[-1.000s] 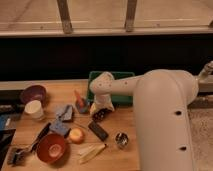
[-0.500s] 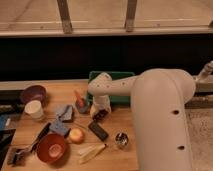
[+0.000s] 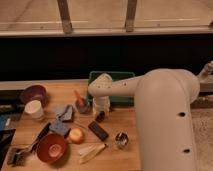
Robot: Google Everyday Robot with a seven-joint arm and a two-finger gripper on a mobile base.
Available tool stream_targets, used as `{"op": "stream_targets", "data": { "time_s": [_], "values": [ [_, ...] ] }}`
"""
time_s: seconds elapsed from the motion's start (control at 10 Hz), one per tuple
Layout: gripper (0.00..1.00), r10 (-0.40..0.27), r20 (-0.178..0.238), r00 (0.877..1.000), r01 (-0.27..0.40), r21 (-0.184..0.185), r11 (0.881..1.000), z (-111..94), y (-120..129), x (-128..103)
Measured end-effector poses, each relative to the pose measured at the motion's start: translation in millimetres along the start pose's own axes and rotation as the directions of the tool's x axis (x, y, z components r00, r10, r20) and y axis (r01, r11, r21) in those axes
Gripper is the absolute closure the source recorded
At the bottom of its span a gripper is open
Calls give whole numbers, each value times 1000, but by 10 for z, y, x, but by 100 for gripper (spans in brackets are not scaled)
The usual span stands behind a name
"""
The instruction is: Place grapes in purple bowl
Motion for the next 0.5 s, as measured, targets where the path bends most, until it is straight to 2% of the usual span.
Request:
{"op": "stream_targets", "data": {
  "time_s": [0.2,0.5],
  "values": [
    [81,-18,17,1000,18,-12,1000,-102,-14,60],
    [81,-52,96,994,56,-36,998,-584,-28,115]
  ]
}}
